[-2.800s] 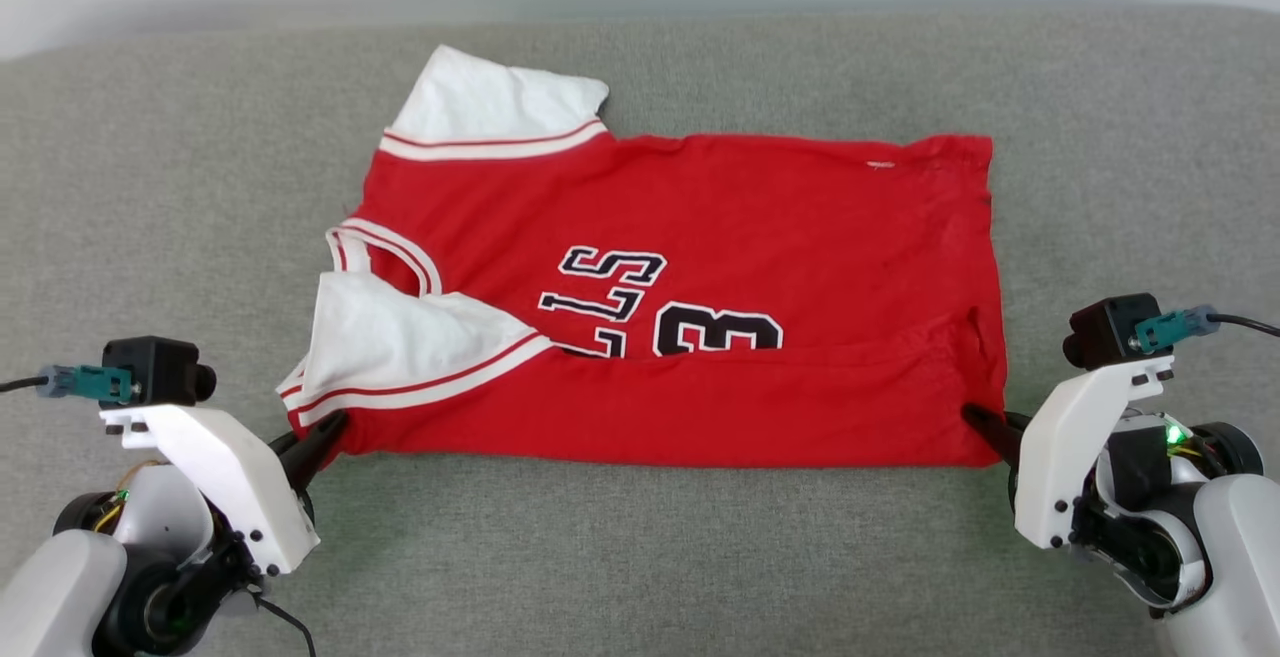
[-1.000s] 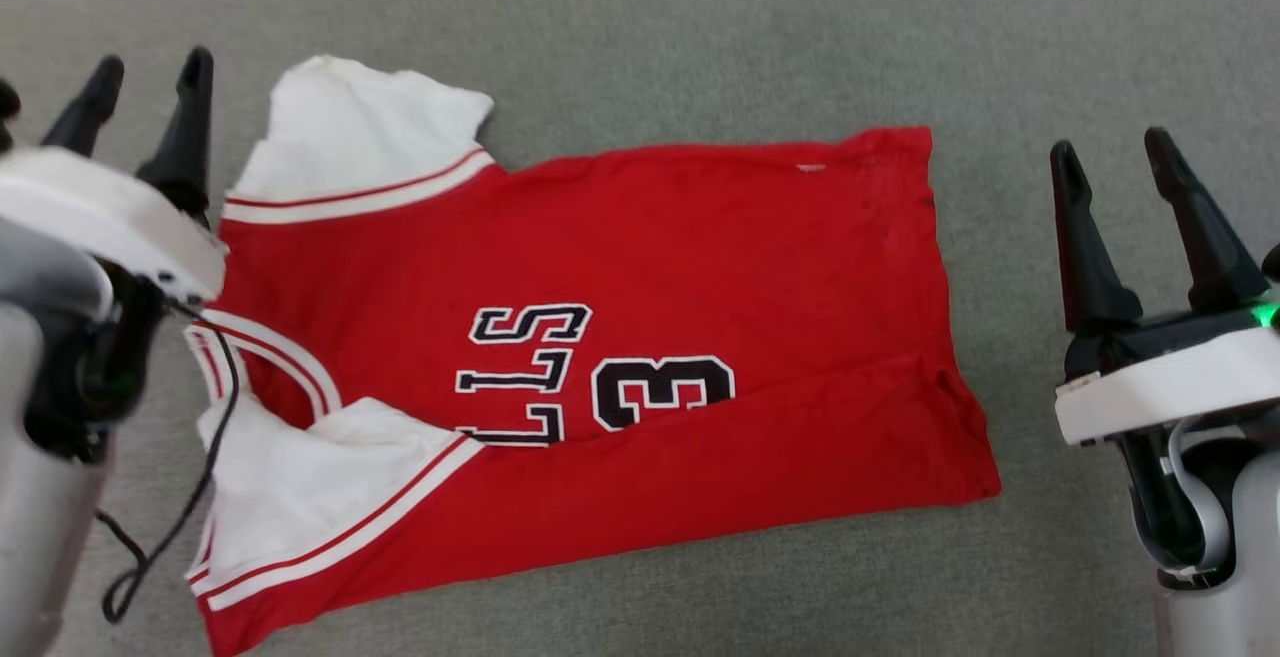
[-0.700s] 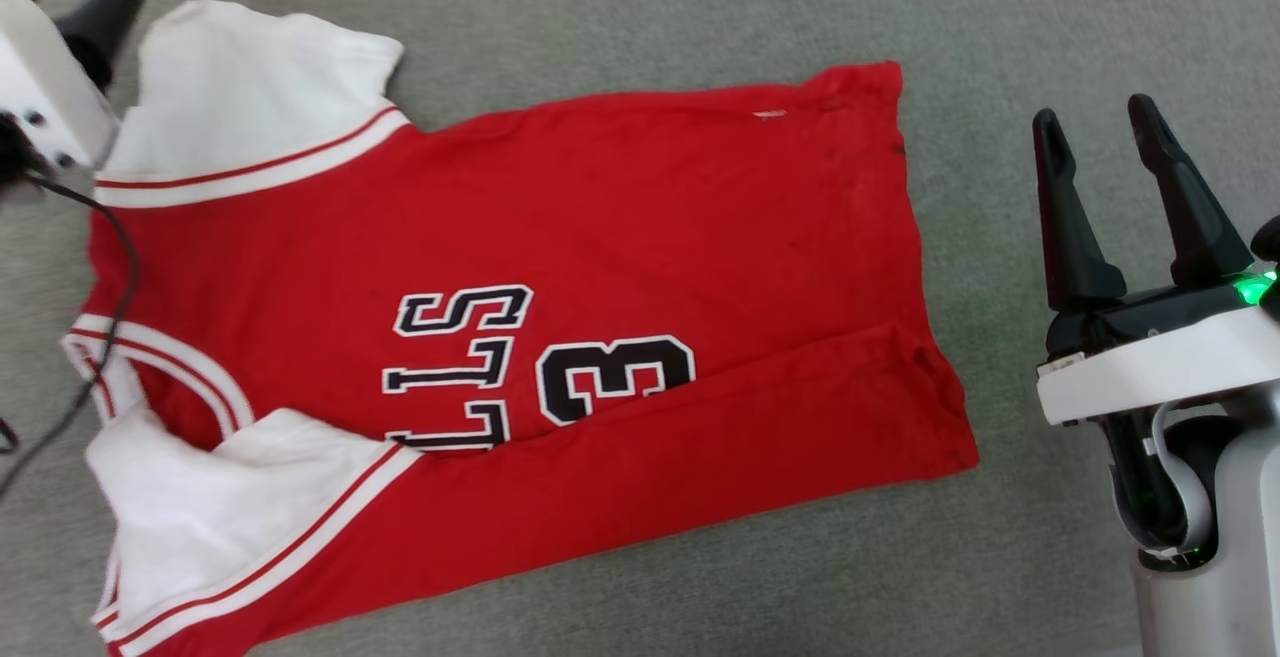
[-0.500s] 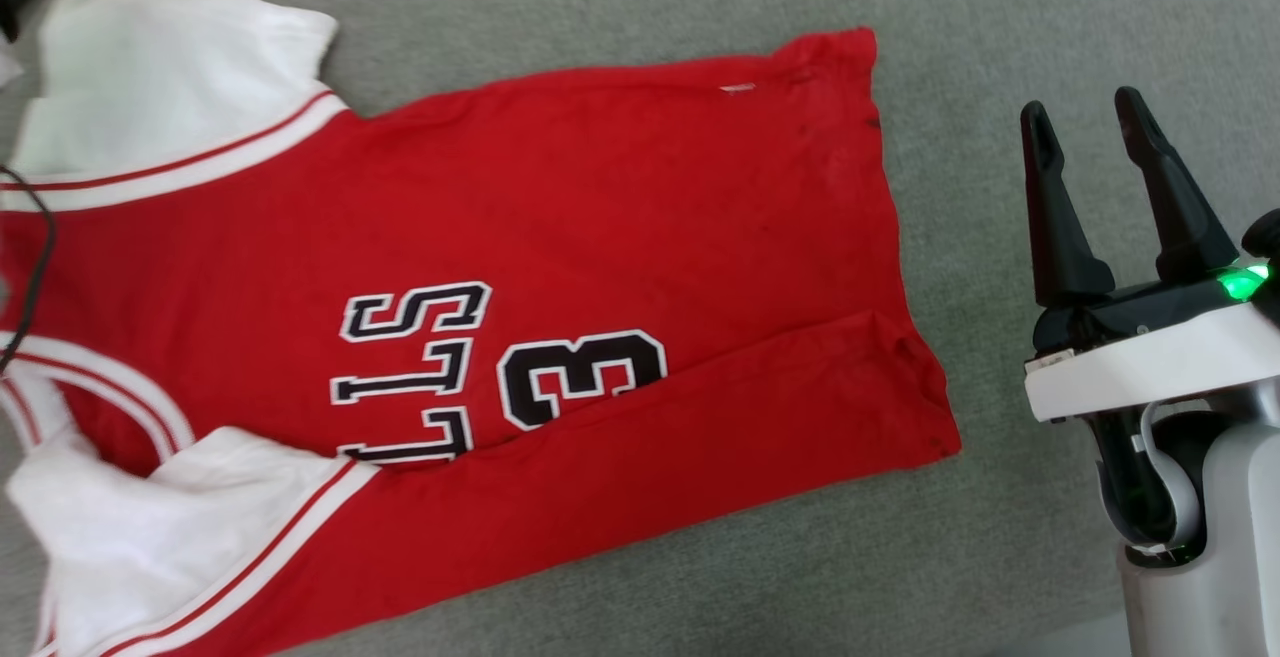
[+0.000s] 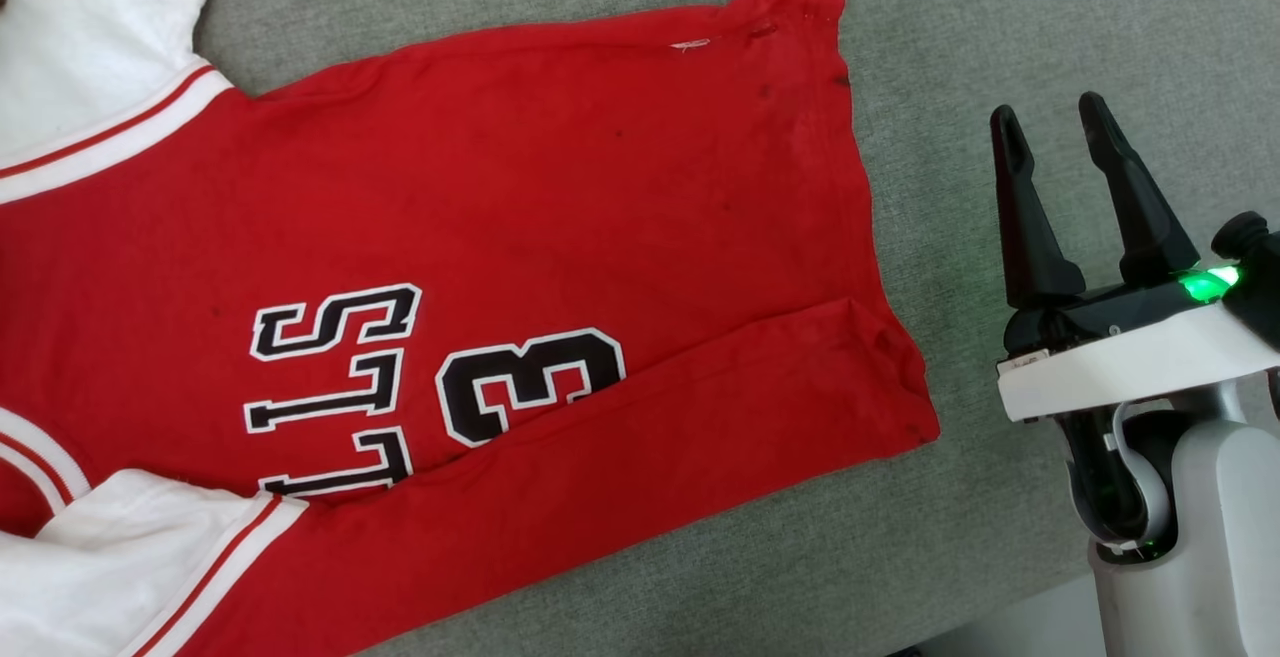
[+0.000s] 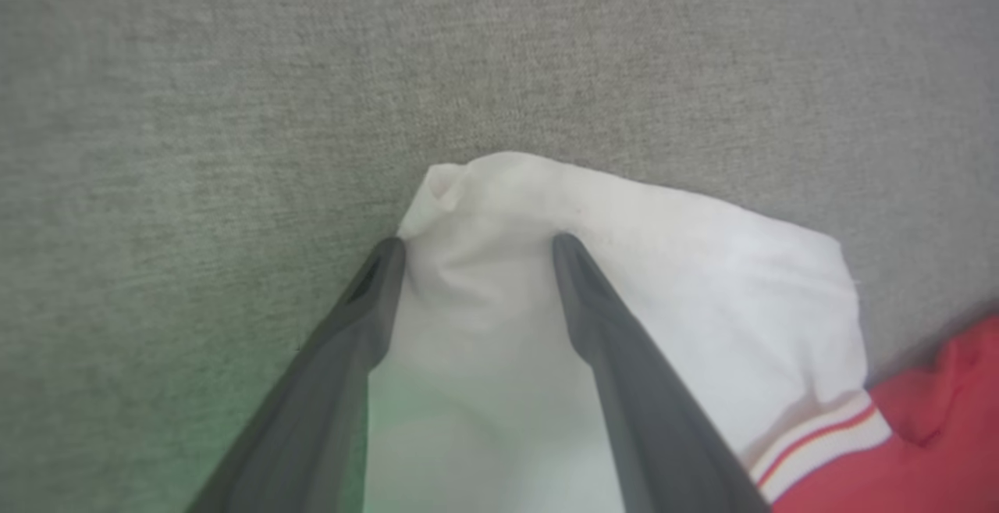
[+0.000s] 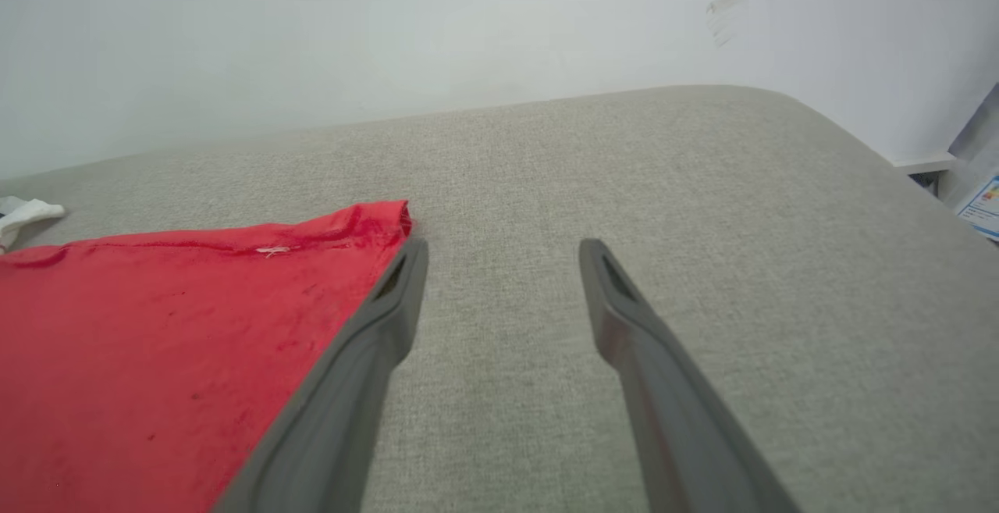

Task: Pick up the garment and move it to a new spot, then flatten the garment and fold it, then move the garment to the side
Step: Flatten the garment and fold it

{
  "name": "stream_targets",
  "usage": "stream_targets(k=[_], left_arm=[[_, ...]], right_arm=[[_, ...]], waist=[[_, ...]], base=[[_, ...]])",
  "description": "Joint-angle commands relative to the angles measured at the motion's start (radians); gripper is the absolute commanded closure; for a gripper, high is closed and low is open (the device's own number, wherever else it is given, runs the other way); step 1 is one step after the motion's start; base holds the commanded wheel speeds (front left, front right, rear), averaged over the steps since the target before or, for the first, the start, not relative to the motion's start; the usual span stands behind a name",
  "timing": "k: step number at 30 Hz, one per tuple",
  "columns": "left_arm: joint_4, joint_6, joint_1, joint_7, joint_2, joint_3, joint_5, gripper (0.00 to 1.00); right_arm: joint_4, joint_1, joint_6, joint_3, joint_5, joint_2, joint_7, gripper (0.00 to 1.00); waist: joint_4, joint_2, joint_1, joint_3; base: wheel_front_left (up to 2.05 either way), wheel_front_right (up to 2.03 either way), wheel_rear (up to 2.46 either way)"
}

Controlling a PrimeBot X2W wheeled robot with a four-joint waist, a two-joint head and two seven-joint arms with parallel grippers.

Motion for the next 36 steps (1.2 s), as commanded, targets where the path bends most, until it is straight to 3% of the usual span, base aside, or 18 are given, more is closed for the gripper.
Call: stream_targets(k=[1, 2, 14, 25, 26, 36], left_arm=[[0.038, -0.001, 0.1, 0.046, -0.058, -0.049, -0.023, 0.74], [0.045, 0.0, 0.113, 0.04, -0.067, -0.048, -0.032, 1.0], [0.057, -0.038, 0.067, -0.149, -0.102, -0.011, 0.006, 1.0], [0.021, -0.097, -0.025, -0.27, -0.192, -0.031, 0.04, 1.0], [0.012, -0.108, -0.034, -0.278, -0.211, -0.045, 0.049, 1.0], [-0.006, -0.128, -0.062, -0.302, -0.233, -0.064, 0.066, 1.0]], right_arm=[[0.002, -0.021, -0.001, -0.001, 0.004, 0.005, -0.005, 0.0], [0.005, -0.021, -0.001, -0.001, 0.006, 0.005, -0.004, 0.0], [0.056, -0.078, -0.001, 0.01, 0.091, -0.044, 0.078, 0.0], [0.294, -0.293, -0.001, 0.047, 0.254, -0.18, 0.515, 0.0], [0.331, -0.355, -0.001, 0.052, 0.262, -0.198, 0.616, 0.0], [0.523, -0.518, -0.001, 0.097, 0.226, -0.186, 0.846, 0.0]], waist=[[-0.003, -0.0001, 0.0, 0.001], [-0.004, -0.0001, 0.0, 0.001], [0.049, -0.0001, 0.0, -0.064], [0.192, -0.0001, 0.0, -0.099], [0.219, -0.0001, 0.0, -0.087], [0.261, -0.0001, 0.0, -0.055]], base=[[0.0, 0.0, 0.0], [0.0, 0.0, 0.0], [0.0, 0.0, 0.0], [0.0, 0.0, 0.0], [0.0, 0.0, 0.0], [0.0, 0.0, 0.0]])
